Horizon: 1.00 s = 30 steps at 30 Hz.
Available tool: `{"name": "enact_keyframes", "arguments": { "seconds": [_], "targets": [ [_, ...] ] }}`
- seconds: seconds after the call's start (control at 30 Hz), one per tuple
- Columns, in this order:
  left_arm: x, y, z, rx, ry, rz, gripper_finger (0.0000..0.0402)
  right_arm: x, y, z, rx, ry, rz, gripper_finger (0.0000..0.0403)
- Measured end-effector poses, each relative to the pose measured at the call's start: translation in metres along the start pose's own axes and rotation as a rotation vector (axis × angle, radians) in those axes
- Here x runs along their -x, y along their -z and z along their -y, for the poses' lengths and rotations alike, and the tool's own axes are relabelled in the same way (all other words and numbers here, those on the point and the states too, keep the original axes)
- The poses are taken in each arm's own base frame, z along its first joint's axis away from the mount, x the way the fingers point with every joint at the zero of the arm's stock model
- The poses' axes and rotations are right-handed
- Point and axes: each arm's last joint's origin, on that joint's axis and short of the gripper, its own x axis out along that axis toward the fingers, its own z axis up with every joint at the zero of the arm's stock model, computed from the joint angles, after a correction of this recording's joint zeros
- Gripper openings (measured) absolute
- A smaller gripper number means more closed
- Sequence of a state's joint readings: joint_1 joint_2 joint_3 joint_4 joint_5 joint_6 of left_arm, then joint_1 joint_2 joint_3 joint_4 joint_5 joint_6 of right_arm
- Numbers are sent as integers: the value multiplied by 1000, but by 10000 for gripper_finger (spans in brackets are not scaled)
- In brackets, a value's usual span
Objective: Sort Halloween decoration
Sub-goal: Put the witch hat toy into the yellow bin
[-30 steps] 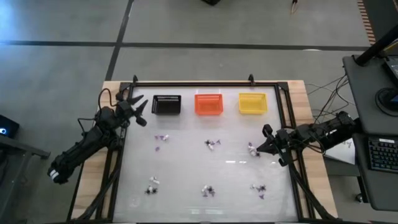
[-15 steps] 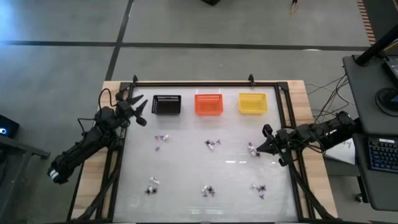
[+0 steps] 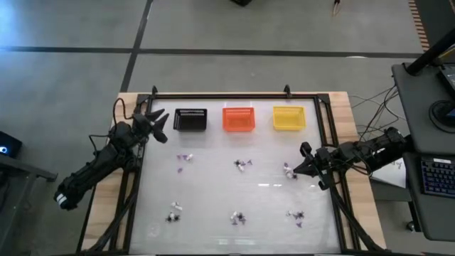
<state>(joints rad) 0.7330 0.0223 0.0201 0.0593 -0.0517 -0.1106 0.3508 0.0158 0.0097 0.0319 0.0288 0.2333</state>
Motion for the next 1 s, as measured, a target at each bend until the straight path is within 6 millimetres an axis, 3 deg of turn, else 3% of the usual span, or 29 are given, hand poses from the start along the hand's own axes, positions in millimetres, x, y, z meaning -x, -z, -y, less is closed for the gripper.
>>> {"name": "enact_keyframes", "arguments": {
  "seconds": [0.83, 1.0],
  "targets": [
    [-1, 0, -1, 60, -33, 1, 130, 0, 0, 0, 9, 0, -1, 9],
    [-1, 0, -2, 182, -73, 5, 130, 0, 0, 0, 9, 0, -1, 9]
  ]
}}
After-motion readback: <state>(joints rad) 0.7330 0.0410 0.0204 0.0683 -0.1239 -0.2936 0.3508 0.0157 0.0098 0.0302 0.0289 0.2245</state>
